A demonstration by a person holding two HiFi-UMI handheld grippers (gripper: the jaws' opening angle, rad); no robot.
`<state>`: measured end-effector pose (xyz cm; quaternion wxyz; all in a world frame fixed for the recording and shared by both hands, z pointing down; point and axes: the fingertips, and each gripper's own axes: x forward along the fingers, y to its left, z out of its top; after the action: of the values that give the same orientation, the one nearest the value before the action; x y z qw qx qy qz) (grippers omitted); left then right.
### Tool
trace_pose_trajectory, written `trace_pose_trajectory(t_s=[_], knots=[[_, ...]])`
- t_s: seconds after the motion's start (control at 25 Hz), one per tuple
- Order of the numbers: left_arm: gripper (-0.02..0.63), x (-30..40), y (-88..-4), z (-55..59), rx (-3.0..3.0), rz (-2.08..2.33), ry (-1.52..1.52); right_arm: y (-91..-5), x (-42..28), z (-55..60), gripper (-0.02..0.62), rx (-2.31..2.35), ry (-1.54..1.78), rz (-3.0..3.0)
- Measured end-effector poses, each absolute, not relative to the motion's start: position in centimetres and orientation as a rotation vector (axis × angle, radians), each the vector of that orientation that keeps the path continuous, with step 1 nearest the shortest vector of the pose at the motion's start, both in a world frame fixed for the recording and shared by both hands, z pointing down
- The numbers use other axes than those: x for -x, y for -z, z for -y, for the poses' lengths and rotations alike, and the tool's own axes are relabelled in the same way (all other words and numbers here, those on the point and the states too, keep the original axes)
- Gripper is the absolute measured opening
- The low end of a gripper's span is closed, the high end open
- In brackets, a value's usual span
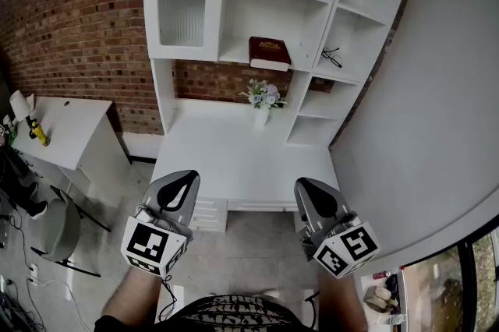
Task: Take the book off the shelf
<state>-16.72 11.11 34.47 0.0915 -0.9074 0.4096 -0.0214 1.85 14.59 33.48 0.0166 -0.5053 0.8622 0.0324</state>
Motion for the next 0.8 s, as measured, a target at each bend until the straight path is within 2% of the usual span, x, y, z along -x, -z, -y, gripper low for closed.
trace_pose_trajectory(t_s=[0.44,0.8], knots=[[0.000,19.4,-34.6,-11.3,2.706,-1.203,0.051,-32.7,-0.2,-14.8,0.023,1.592,-0.046,-2.632],[0.000,16.1,-37.6,-8.3,2.772,-1.174,0.099,-34.0,-4.4,-12.0,0.023,1.640,0.032,-2.582]])
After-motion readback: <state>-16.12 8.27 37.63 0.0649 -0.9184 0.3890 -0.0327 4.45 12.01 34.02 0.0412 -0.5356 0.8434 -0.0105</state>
